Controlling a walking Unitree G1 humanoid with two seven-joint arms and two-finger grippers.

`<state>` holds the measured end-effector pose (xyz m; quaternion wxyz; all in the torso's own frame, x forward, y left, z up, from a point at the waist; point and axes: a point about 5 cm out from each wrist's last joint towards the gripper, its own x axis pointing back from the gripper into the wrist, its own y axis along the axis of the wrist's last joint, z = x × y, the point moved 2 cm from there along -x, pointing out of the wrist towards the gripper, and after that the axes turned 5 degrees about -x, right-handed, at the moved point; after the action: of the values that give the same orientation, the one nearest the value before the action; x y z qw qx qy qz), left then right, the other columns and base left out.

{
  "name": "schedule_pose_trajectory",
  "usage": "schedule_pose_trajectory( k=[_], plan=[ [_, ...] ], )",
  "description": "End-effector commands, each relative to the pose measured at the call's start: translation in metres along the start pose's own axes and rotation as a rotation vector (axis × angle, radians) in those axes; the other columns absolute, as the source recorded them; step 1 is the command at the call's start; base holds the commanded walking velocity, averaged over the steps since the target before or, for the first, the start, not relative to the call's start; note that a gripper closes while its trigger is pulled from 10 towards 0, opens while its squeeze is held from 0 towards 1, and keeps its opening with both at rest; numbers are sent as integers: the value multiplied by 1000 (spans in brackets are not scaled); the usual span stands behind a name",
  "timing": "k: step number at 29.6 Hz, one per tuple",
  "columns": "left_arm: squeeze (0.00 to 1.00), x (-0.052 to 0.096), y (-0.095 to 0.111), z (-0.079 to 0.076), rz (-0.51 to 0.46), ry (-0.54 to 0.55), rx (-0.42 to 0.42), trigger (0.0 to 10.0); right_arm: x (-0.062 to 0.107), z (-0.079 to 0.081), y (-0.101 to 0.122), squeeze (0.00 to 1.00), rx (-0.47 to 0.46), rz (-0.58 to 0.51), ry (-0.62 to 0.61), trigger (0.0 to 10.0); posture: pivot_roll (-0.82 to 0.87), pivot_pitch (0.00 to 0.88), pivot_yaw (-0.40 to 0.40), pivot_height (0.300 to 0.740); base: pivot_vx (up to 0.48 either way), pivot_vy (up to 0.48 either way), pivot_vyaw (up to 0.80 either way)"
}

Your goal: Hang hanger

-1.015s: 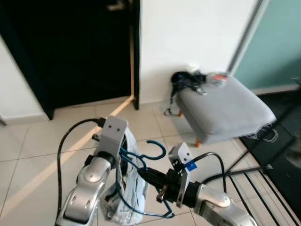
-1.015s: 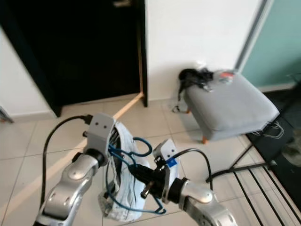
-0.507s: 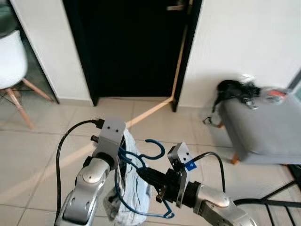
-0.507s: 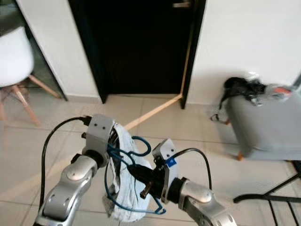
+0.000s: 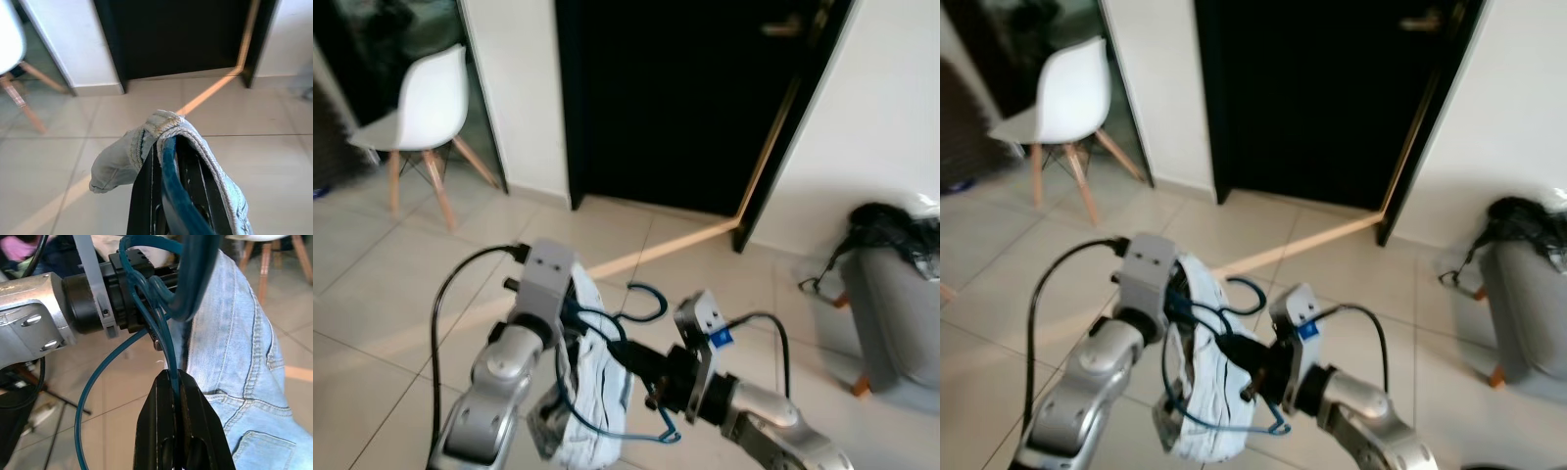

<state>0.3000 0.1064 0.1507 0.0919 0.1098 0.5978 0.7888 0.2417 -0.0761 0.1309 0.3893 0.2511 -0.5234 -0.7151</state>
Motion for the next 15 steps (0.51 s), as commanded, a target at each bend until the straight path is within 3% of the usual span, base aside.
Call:
schedule_pose_trajectory(
  k=[1, 15],
  plan=[
    [0, 1, 2, -22, -16, -94, 35, 10000, -1, -6, 15, 0, 3, -82, -46, 10000, -29, 100, -37, 740, 0, 0, 769],
    [0, -2, 6, 1, -32, -10, -12, 10000, 4, -13, 21, 0, 14, -94, -60, 10000, -28, 103, -39, 740, 0, 0, 769]
  ],
)
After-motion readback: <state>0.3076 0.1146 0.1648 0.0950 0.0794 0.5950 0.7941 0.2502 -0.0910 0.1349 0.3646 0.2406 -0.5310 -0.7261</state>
